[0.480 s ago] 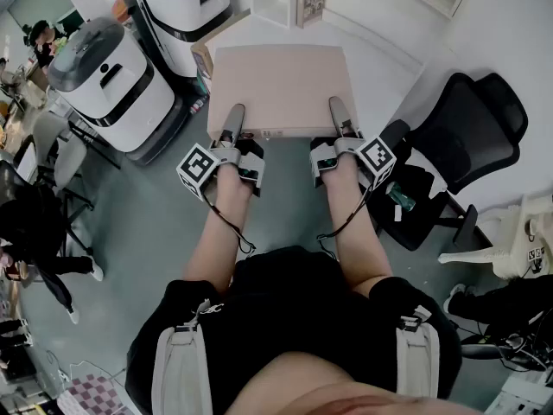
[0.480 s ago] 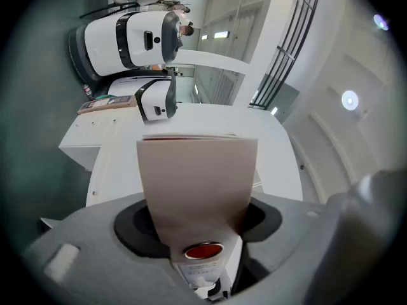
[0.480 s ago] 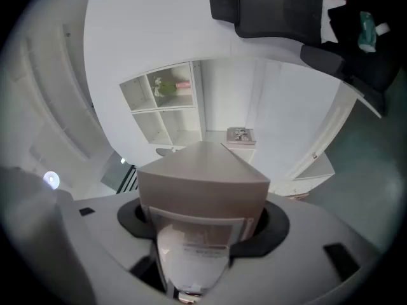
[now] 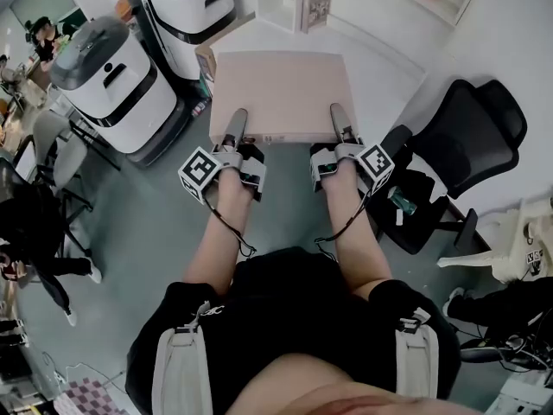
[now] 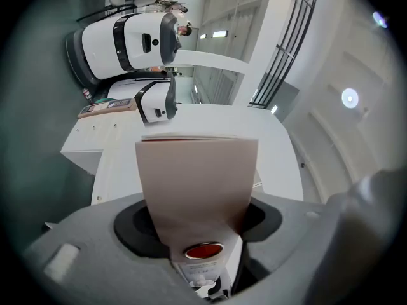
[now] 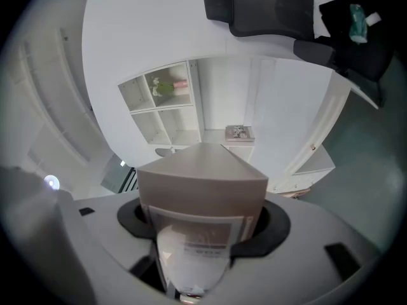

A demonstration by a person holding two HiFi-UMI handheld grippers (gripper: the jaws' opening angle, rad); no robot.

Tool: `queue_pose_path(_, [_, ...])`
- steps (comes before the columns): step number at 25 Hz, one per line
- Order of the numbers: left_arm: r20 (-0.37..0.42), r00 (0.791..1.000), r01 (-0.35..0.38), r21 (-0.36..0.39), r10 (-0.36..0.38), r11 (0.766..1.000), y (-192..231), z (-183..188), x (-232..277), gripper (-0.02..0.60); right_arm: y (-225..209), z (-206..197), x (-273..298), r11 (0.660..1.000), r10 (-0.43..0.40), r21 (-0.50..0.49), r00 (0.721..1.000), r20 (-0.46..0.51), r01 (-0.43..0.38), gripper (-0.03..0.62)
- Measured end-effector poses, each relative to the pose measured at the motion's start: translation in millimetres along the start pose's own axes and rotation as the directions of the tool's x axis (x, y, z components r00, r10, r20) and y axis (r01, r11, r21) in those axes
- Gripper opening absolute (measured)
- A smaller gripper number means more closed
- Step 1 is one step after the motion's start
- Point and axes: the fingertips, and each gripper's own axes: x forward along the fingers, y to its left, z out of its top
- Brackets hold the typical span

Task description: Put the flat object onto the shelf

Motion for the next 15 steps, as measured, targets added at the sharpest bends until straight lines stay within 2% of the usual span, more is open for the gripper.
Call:
queue_pose_path(7, [-0.017, 1.0, 0.018, 0.013, -0.018, 1.0, 1.6, 27.0, -19.7, 0.281, 0.5, -34.6, -3.1, 1.0, 0.014, -0.006, 1.0, 0.015, -0.014, 0.288])
queue_pose_path(15, [-0.03, 0.999, 0.037, 0.004, -0.037, 0.999, 4.5, 41.7, -28.0, 0.279, 0.0, -50.6, -2.1, 0.999, 0.016, -0.038, 1.0, 0.016, -0.016, 0.288])
